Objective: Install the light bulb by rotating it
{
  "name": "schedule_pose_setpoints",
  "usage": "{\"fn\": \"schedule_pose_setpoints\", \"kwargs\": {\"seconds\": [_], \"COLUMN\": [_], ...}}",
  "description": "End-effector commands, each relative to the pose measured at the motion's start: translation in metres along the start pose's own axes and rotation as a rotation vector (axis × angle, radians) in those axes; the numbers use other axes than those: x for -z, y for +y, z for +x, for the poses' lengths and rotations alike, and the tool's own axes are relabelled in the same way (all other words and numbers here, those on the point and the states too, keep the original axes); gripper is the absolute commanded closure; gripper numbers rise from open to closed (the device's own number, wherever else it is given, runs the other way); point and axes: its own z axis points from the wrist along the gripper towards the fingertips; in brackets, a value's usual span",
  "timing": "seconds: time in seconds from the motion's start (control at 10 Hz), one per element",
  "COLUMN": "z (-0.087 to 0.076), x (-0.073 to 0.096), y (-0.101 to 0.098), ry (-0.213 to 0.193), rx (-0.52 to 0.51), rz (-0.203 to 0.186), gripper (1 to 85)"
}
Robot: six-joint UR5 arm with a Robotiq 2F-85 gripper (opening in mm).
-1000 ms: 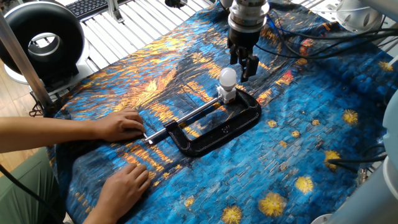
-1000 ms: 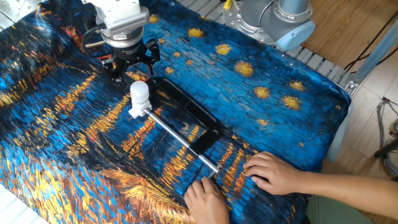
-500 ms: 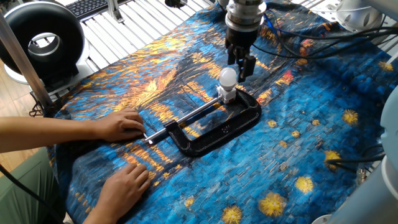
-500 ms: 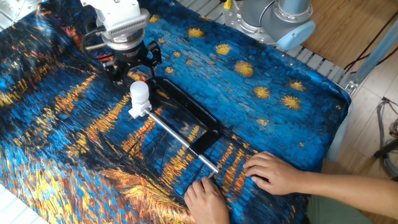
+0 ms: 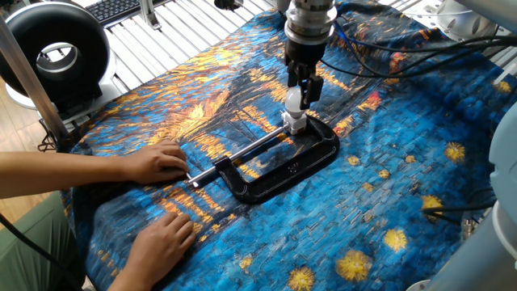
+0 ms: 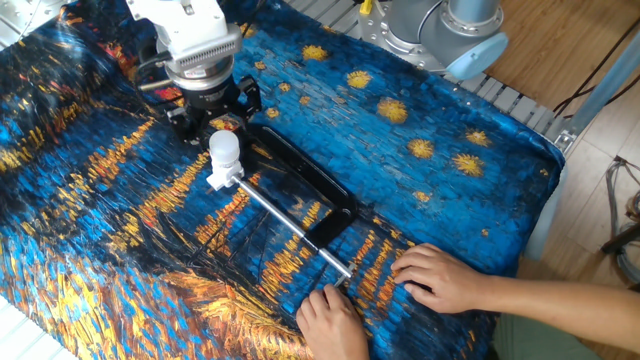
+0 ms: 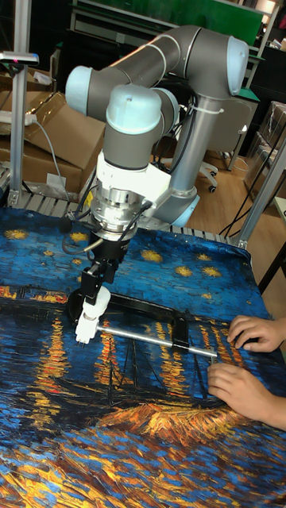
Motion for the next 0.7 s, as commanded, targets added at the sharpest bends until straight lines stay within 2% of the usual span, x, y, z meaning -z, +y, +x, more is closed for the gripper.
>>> {"fn": "schedule_pose_setpoints", "kwargs": {"seconds": [0.0, 0.6], "z": [-0.0031, 0.0032], "x": [-0.0018, -0.0046], "y": [-0.003, -0.002], "ry": [-0.005, 0.015], "rx": [-0.004, -0.034], "rz": [0.004, 0.001], "gripper": [18.0, 23.0]}}
